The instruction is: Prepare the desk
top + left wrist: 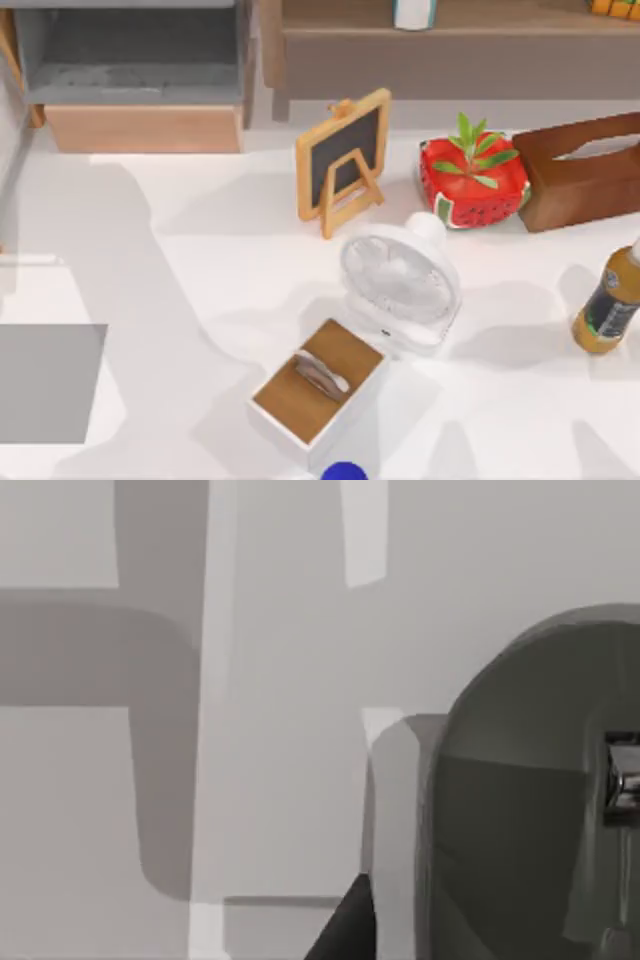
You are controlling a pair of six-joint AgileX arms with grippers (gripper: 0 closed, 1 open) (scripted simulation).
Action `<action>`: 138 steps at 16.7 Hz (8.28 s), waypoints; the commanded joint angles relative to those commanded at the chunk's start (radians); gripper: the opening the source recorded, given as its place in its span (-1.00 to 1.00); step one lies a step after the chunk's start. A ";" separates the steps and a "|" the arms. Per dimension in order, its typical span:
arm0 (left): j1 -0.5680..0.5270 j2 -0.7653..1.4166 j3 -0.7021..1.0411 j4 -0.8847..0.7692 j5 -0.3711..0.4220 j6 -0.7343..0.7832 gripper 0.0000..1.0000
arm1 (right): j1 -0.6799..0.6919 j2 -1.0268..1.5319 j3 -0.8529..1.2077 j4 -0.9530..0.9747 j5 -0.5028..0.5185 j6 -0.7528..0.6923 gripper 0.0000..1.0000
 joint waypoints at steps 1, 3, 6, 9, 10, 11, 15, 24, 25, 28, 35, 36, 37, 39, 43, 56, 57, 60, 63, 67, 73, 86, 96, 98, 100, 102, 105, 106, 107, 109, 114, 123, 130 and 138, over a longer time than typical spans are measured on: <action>0.000 0.000 0.000 0.000 0.000 0.000 -0.36 | 0.000 0.000 0.000 0.000 0.000 0.000 1.00; 0.000 0.000 0.000 0.000 0.000 0.000 -0.66 | 0.000 0.000 0.000 0.000 0.000 0.000 1.00; 0.000 0.000 0.000 0.000 0.000 0.000 -1.00 | 0.000 0.000 0.000 0.000 0.000 0.000 1.00; 0.000 0.000 0.000 0.000 0.000 0.000 -1.00 | 0.000 0.000 0.000 0.000 0.000 0.000 1.00; 0.000 0.000 0.000 0.000 0.000 0.000 -1.00 | 0.000 0.000 0.000 0.000 0.000 0.000 1.00; 0.000 0.000 0.000 0.000 0.000 0.000 -1.00 | 0.000 0.000 0.000 0.000 0.000 0.000 1.00; 0.004 0.000 0.000 0.000 0.000 0.002 -1.00 | 0.000 0.000 0.000 0.000 0.000 0.000 1.00; 0.029 -0.324 -0.195 -0.003 0.183 -0.066 -1.00 | 0.000 0.000 0.000 0.000 0.000 0.000 1.00; 0.025 -0.387 -0.232 0.003 0.207 -0.078 -1.00 | 0.000 0.000 0.000 0.000 0.000 0.000 1.00; 0.022 -0.561 -0.346 0.016 0.253 -0.113 -1.00 | 0.000 0.000 0.000 0.000 0.000 0.000 1.00; -0.007 -0.823 -0.602 0.089 0.251 -0.173 -1.00 | 0.000 0.000 0.000 0.000 0.000 0.000 1.00; -0.018 -0.852 -0.649 0.101 0.244 -0.181 -1.00 | 0.000 0.000 0.000 0.000 0.000 0.000 1.00; -0.031 -0.877 -0.690 0.113 0.238 -0.190 -1.00 | 0.000 0.000 0.000 0.000 0.000 0.000 1.00; -0.060 -0.917 -0.761 0.131 0.233 -0.206 -1.00 | 0.000 0.000 0.000 0.000 0.000 0.000 1.00; -0.121 -1.011 -0.957 0.195 0.227 -0.226 -1.00 | 0.000 0.000 0.000 0.000 0.000 0.000 1.00; -0.351 -1.106 -1.607 0.506 -0.039 -0.259 -1.00 | 0.000 0.000 0.000 0.000 0.000 0.000 1.00; -0.351 -1.106 -1.607 0.506 -0.039 -0.259 -1.00 | 0.000 0.000 0.000 0.000 0.000 0.000 1.00; -0.346 -1.106 -1.606 0.504 -0.038 -0.257 -1.00 | 0.000 0.000 0.000 0.000 0.000 0.000 1.00; -0.347 -1.113 -1.599 0.525 -0.052 -0.255 -1.00 | 0.000 0.000 0.000 0.000 0.000 0.000 1.00; -0.339 -1.122 -1.547 0.627 -0.107 -0.261 -1.00 | 0.000 0.000 0.000 0.000 0.000 0.000 1.00; -0.347 -1.122 -1.495 0.704 -0.134 -0.275 -1.00 | 0.000 0.000 0.000 0.000 0.000 0.000 1.00; -0.377 -1.117 -1.532 0.652 -0.103 -0.294 -1.00 | 0.000 0.000 0.000 0.000 0.000 0.000 1.00; -0.350 -1.080 -1.628 0.552 -0.039 -0.258 -1.00 | 0.000 0.000 0.000 0.000 0.000 0.000 1.00; -0.350 -1.080 -1.628 0.552 -0.039 -0.258 -0.85 | 0.000 0.000 0.000 0.000 0.000 0.000 1.00; -0.350 -1.080 -1.628 0.552 -0.039 -0.258 -0.55 | 0.000 0.000 0.000 0.000 0.000 0.000 1.00; -0.350 -1.080 -1.628 0.552 -0.039 -0.258 -0.25 | 0.000 0.000 0.000 0.000 0.000 0.000 1.00; -0.350 -1.080 -1.628 0.552 -0.039 -0.258 0.21 | 0.000 0.000 0.000 0.000 0.000 0.000 1.00; -0.350 -1.080 -1.628 0.552 -0.039 -0.258 0.36 | 0.000 0.000 0.000 0.000 0.000 0.000 1.00; -0.350 -1.080 -1.628 0.552 -0.039 -0.258 0.51 | 0.000 0.000 0.000 0.000 0.000 0.000 1.00; -0.350 -1.080 -1.628 0.552 -0.039 -0.258 0.81 | 0.000 0.000 0.000 0.000 0.000 0.000 1.00; -0.350 -1.080 -1.628 0.552 -0.039 -0.258 1.00 | 0.000 0.000 0.000 0.000 0.000 0.000 1.00; -0.290 -1.074 -1.619 0.613 -0.019 -0.213 1.00 | 0.000 0.000 0.000 0.000 0.000 0.000 1.00; 0.157 -0.981 -1.652 1.126 0.106 0.149 1.00 | 0.000 0.000 0.000 0.000 0.000 0.000 1.00; 0.590 -0.780 -1.795 2.113 0.341 0.805 1.00 | 0.000 0.000 0.000 0.000 0.000 0.000 1.00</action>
